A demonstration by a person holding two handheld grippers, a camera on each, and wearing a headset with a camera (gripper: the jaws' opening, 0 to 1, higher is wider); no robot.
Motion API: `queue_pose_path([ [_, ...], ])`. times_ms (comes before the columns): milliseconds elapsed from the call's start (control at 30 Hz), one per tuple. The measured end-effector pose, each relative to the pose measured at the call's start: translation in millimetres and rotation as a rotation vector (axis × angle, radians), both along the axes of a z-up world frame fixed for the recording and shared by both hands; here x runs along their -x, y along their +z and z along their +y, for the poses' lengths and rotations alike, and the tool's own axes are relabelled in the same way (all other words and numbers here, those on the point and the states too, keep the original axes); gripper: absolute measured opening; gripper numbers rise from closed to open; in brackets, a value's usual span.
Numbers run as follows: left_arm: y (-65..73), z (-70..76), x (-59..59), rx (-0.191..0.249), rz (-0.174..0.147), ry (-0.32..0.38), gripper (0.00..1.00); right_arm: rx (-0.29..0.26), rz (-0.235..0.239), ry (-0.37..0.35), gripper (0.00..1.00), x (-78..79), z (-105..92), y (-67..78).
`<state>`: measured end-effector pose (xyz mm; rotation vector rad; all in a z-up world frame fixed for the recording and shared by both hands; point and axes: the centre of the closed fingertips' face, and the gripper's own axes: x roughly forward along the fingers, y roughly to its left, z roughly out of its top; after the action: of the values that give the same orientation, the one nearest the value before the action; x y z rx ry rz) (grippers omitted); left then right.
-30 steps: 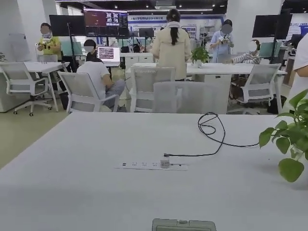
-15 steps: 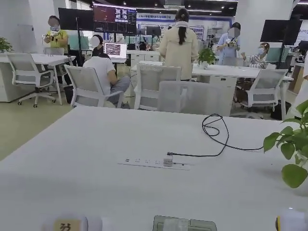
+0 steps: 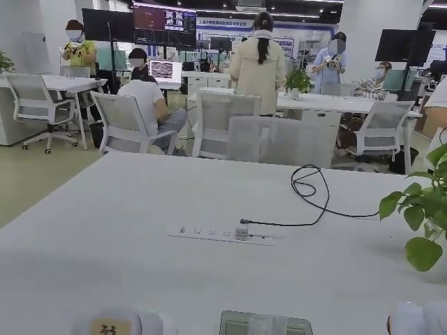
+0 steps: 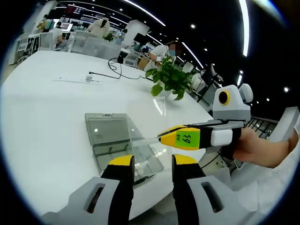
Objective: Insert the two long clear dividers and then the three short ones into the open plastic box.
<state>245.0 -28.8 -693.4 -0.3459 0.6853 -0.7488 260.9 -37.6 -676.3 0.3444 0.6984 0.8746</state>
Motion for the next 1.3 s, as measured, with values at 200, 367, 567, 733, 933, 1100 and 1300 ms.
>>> queue_pose_path([
  [200, 0.9, -3.3, 0.5, -0.009, -0.015, -0.021, 0.32, 0.006, 0.004, -0.011, 0.07, -1.5, -0.7, 0.1],
  [367, 0.3, -5.0, 3.2, -0.016, -0.028, -0.044, 0.36, 0.012, 0.026, -0.016, 0.07, -3.2, -0.8, -1.9],
  [567, -2.8, 0.1, 4.8, -0.028, -0.035, -0.058, 0.41, 0.023, 0.060, -0.034, 0.07, -10.0, -1.5, -0.4],
  [733, -3.6, 7.0, 7.9, -0.050, -0.085, -0.100, 0.46, 0.049, 0.084, -0.058, 0.07, -17.9, -3.2, -2.3],
  [933, -8.6, 19.0, 10.9, -0.082, -0.129, -0.139, 0.54, 0.094, 0.145, -0.097, 0.07, -24.6, -7.0, -11.2],
  [1100, -13.5, 25.5, 16.5, -0.103, -0.157, -0.184, 0.62, 0.140, 0.193, -0.131, 0.07, -29.3, -9.1, -20.1],
  [1300, -20.7, 31.6, 24.3, -0.120, -0.197, -0.252, 0.74, 0.195, 0.245, -0.163, 0.07, -33.0, -10.9, -28.9],
])
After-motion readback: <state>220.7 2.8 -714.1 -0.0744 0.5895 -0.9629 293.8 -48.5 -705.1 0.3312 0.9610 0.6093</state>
